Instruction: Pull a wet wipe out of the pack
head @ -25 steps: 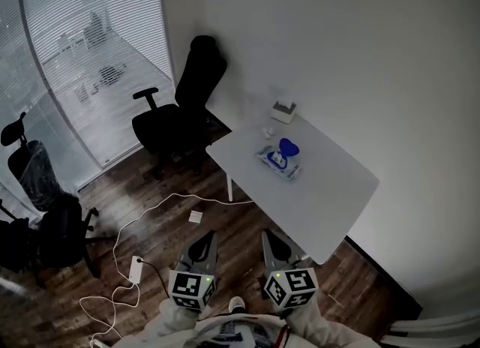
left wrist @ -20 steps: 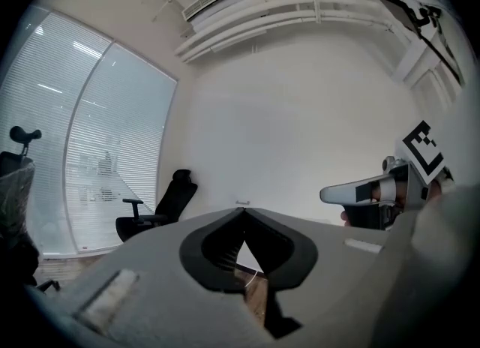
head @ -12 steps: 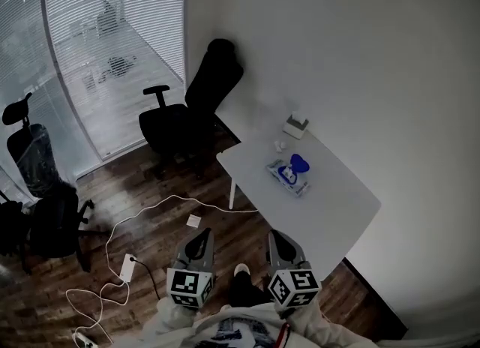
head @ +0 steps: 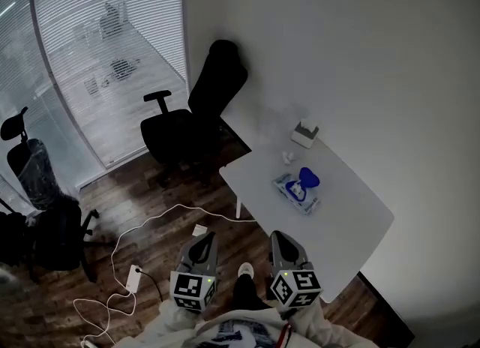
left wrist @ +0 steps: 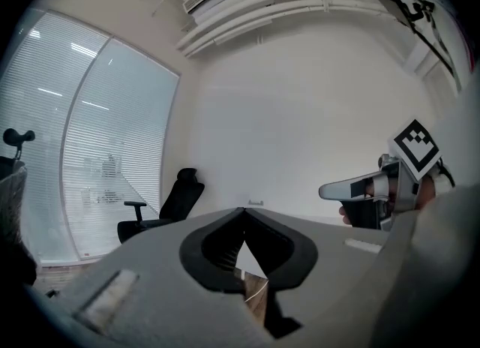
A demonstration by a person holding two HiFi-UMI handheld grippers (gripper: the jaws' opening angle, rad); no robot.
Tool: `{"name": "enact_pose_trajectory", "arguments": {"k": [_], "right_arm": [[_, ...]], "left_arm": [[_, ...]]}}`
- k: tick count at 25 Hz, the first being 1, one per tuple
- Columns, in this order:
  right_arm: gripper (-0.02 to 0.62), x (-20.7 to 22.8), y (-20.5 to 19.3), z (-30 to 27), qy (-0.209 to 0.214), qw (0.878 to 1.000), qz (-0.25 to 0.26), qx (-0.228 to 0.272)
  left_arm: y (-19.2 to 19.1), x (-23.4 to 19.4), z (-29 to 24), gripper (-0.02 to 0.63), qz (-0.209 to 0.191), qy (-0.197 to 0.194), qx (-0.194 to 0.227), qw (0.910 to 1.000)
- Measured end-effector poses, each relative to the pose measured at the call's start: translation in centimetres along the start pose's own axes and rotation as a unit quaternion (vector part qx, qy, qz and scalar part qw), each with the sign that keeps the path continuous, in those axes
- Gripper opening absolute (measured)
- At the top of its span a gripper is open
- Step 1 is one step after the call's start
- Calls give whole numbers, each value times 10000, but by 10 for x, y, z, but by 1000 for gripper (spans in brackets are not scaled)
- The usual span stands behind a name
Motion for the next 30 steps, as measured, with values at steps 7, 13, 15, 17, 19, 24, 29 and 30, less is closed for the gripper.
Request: {"name": "enact_pose_trajectory", "arguments": {"k": [7, 13, 15, 17, 19, 24, 29, 30], "right_arm": [[5, 49, 3, -67, -153, 9997, -135, -166], [5, 101, 9, -121, -451, 9982, -301, -271], [5, 116, 13, -140, -515, 9978, -345, -232], [5, 131, 18, -158, -573, 9976, -370, -142], [5, 145, 25, -171, -626, 9974, -351, -49], [5, 173, 38, -188, -839, 9962, -180, 152], [5, 196, 41, -182, -1282, 9912, -270, 197], [5, 200, 41, -179, -1404, 9894, -288, 215]], "left_arm": [[-3, -15, -94, 5, -1, -196, -193, 9996], [-7, -20, -182, 5, -39, -547, -394, 9977], [-7, -21, -210, 5, -79, -635, -451, 9969], [-5, -21, -238, 5, -142, -740, -466, 9961], [-1, -18, -262, 5, -203, -854, -447, 9951], [5, -12, -310, 5, -366, -1140, -390, 9920], [2, 3, -343, 5, -374, -1558, -430, 9861], [1, 7, -349, 5, -358, -1678, -447, 9842]]}}
Point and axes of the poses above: the fingertips, and each gripper's own axes: z backward along the fingers, x to its right, y out of its top, the point moved 10 cm from there along z, backward along the fingers, and after that the axes turned 9 degrees about x, right-handed, at the moved point
